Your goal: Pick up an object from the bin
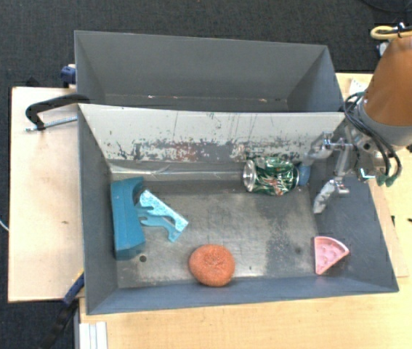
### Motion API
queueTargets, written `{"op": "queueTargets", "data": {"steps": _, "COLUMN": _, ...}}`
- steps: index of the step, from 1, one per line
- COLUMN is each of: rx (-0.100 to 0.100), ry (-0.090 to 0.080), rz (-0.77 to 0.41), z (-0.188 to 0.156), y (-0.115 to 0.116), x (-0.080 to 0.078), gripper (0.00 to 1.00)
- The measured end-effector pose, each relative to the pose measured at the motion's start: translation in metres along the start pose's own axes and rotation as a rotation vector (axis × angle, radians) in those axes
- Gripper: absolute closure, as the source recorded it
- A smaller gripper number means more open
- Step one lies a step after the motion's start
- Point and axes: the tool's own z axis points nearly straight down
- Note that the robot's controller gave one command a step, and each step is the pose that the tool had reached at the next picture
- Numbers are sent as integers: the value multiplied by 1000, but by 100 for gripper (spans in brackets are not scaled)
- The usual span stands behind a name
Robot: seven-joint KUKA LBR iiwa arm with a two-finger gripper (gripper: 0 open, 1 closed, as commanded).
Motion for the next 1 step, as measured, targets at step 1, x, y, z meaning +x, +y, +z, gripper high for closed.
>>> {"op": "queueTargets", "data": {"steps": 1, "rx": 0, "ry": -1, "rz": -1, "z": 0, "y": 0, "x": 0, "gripper": 0}}
